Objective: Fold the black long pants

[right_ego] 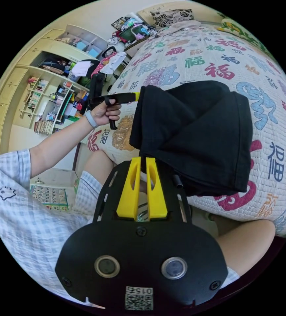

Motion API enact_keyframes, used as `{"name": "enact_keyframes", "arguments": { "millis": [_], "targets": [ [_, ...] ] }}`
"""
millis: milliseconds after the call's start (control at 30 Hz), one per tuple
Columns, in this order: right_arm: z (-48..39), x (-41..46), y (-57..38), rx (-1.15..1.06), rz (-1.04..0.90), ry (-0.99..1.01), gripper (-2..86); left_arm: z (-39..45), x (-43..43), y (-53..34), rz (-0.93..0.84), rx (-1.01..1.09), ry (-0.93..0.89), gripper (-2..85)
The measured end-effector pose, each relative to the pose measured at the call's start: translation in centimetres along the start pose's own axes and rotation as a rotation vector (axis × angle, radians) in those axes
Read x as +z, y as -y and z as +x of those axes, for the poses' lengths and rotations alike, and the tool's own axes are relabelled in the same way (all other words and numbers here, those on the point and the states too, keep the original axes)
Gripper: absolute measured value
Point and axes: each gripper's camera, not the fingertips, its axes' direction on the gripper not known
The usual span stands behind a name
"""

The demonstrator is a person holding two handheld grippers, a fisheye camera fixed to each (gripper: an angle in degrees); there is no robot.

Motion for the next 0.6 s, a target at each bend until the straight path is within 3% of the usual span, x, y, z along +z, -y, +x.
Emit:
{"name": "enact_keyframes", "arguments": {
  "millis": [167, 267, 367, 433, 533, 600],
  "targets": [
    [0.7, -2.6, 0.3, 0.049, 0.048, 0.014, 4.7, 3.0, -3.2, -1.8, 0.096, -0.020, 0.099, 8.6],
    [2.9, -6.1, 0.0, 0.152, 0.168, -0.130, 7.1, 6.7, -3.3, -1.8, 0.123, 0.018, 0.116, 8.5],
    [7.1, -7.7, 0.3, 0.289, 0.194, -0.218, 8.6, 10.4, -0.4, -1.4, 0.046, 0.110, 0.114, 8.6],
    [9.3, -6.9, 1.2, 0.337, 0.128, -0.186, 9.7, 11.4, 2.8, -1.9, -0.081, 0.141, 0.209, 8.6],
    [10.1, -4.9, 2.7, 0.321, -0.003, -0.118, 6.9, 9.3, 4.9, -3.9, -0.203, 0.046, 0.339, 7.5],
    [8.9, -5.2, 3.5, 0.262, -0.004, -0.119, 5.0, 8.7, 4.3, -5.0, -0.174, -0.004, 0.319, 7.2]
  ]
}}
